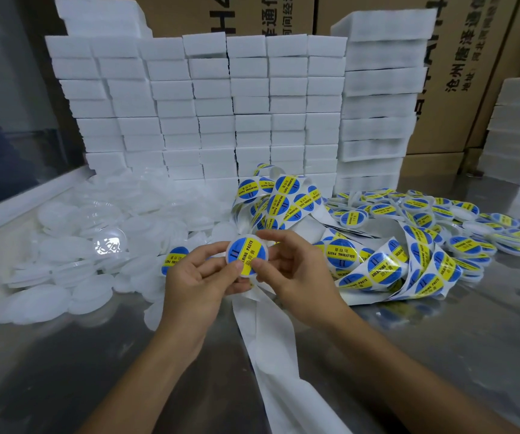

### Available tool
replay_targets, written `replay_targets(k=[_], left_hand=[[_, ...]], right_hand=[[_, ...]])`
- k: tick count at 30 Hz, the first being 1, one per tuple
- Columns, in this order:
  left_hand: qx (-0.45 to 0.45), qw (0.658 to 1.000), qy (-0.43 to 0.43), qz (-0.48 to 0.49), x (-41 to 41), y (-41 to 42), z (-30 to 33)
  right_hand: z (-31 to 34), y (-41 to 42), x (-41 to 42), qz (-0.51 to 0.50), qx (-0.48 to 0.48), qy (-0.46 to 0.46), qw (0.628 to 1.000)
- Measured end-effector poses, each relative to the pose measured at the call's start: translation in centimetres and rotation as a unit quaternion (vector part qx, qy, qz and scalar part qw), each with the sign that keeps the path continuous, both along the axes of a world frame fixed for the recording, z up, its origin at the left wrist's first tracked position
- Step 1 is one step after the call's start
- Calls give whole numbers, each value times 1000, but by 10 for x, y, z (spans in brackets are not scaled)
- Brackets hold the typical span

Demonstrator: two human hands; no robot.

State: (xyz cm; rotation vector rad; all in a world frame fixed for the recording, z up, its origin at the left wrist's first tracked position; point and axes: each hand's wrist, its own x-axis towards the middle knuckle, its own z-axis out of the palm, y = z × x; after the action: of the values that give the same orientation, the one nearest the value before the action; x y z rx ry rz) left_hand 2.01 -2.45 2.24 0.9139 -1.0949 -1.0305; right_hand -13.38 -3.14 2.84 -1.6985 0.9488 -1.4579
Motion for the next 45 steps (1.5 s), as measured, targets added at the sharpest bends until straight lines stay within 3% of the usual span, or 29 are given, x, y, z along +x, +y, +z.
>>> replay_targets(k=[9,14,18,22,26,29,31,36,40,45], left_hand=[[9,1000,15,-18,-2,1,0],[2,1000,19,-9,0,2,2],[-3,1000,5,-22,-2,4,3],[-36,995,-90,38,-3,3,-2],[-115,914,-341,190,6,-2,-10],[-16,836,-506,212,8,1,-10],[29,802,-551,229,9,4,-9],[37,772,-577,266,9,4,-7],[83,775,-573,251,10,3,-8],[33,836,-484,255,8,-3,-11]], right_hand=[[-4,-6,-3,-30,-6,16,999],[-13,-6,-5,-92,-138,163,973],[-13,-7,-5,-107,-204,196,953],[-10,-8,-10,-117,-195,183,956],[2,-19,-30,-175,-174,159,956],[17,-37,-56,-247,-143,170,943],[28,-52,-78,-301,-105,199,927],[46,-96,-135,-402,-10,320,858],[45,-124,-165,-440,66,396,803],[35,-142,-169,-459,75,417,781]])
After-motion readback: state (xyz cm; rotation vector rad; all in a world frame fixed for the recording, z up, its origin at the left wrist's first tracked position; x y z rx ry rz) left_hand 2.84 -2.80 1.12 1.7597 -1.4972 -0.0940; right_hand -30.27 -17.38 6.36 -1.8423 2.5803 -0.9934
